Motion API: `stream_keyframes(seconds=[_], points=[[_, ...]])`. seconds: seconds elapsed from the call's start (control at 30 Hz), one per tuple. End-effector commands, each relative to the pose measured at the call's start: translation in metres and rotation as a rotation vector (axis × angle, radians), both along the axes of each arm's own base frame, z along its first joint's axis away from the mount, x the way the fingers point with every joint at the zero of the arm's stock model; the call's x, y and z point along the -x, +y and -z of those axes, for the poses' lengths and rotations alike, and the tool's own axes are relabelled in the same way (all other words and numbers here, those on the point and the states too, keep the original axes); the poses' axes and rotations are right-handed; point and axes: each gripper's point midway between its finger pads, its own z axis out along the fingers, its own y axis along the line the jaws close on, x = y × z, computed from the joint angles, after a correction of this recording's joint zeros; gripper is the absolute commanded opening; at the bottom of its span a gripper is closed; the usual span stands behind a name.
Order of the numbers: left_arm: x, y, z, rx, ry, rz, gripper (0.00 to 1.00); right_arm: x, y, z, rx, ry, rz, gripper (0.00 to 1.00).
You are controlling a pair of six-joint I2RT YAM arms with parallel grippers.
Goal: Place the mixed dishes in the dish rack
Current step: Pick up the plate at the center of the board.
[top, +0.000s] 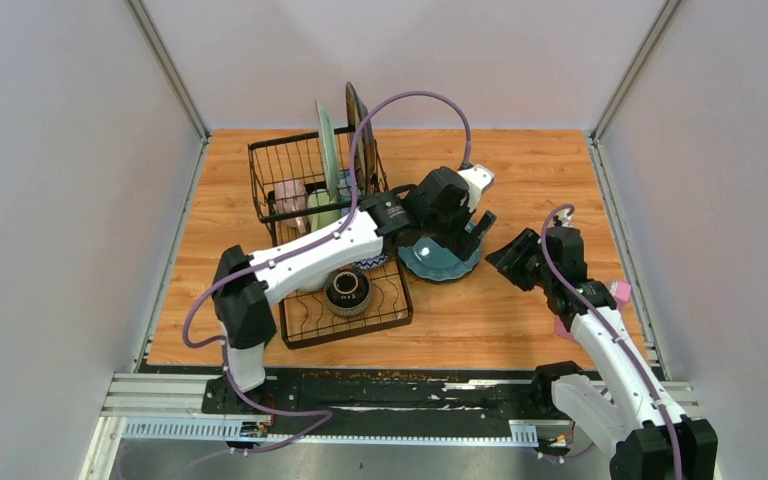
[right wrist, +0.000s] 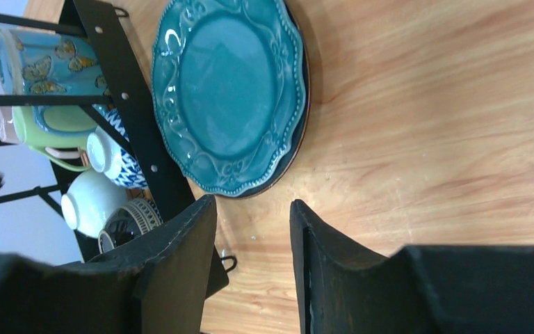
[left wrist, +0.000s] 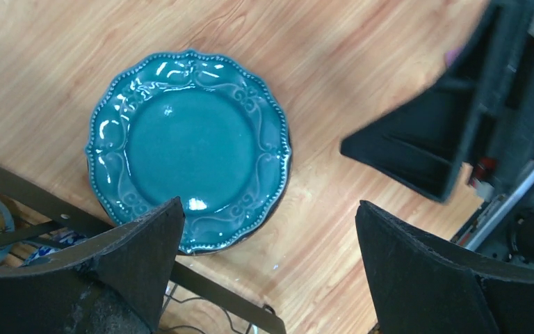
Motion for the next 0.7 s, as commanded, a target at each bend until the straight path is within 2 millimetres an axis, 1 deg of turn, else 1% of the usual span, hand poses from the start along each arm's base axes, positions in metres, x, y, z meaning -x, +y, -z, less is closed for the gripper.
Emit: stream_keyframes(seconds=[0.0, 0.03, 0.07, 0.1, 0.13, 0.17, 0.27, 0.3, 0.33, 0.37, 0.4, 0.43, 0.47, 0.57, 0.63, 0.67], points=[[-0.019, -0.001, 0.005, 0.030, 0.082, -0.027, 1.00, -0.002, 0.020, -0.004, -0.125, -0.017, -0.062, 0.43], [-0.025, -0.002, 0.015, 0.013, 0.099, -0.038, 1.00, -0.003, 0.021, -0.002, -0.130, -0.013, -0.065, 0.42], [-0.033, 0.002, 0.021, 0.003, 0.110, -0.059, 1.00, -0.004, 0.023, 0.000, -0.138, -0.006, -0.072, 0.42], [-0.041, 0.004, 0.032, -0.016, 0.127, -0.079, 1.00, -0.005, 0.024, 0.002, -0.142, -0.001, -0.078, 0.41], [-0.045, 0.005, 0.037, -0.024, 0.131, -0.090, 1.00, -0.006, 0.026, 0.005, -0.150, 0.004, -0.084, 0.41], [-0.052, 0.007, 0.046, -0.037, 0.142, -0.107, 1.00, -0.007, 0.027, 0.007, -0.157, 0.013, -0.091, 0.41], [-0.064, 0.009, 0.063, -0.059, 0.166, -0.132, 1.00, -0.009, 0.032, 0.014, -0.178, 0.041, -0.110, 0.40], [-0.069, 0.010, 0.071, -0.074, 0.175, -0.144, 1.00, -0.010, 0.033, 0.017, -0.185, 0.050, -0.116, 0.40], [-0.073, 0.012, 0.082, -0.099, 0.180, -0.160, 1.00, -0.011, 0.035, 0.019, -0.192, 0.058, -0.123, 0.40], [-0.077, 0.013, 0.083, -0.106, 0.178, -0.172, 1.00, -0.012, 0.037, 0.021, -0.199, 0.066, -0.133, 0.40], [-0.081, 0.015, 0.093, -0.132, 0.180, -0.188, 1.00, -0.012, 0.039, 0.023, -0.208, 0.073, -0.144, 0.39], [-0.085, 0.017, 0.094, -0.136, 0.175, -0.200, 1.00, -0.012, 0.041, 0.024, -0.215, 0.082, -0.154, 0.39], [-0.090, 0.019, 0.102, -0.156, 0.169, -0.221, 1.00, -0.013, 0.042, 0.025, -0.221, 0.089, -0.161, 0.39], [-0.102, 0.024, 0.110, -0.184, 0.150, -0.267, 1.00, -0.013, 0.046, 0.030, -0.237, 0.111, -0.182, 0.38], [-0.108, 0.028, 0.120, -0.210, 0.139, -0.292, 1.00, -0.014, 0.048, 0.032, -0.242, 0.122, -0.194, 0.38], [-0.111, 0.028, 0.121, -0.217, 0.131, -0.298, 1.00, -0.014, 0.049, 0.034, -0.244, 0.130, -0.197, 0.38]])
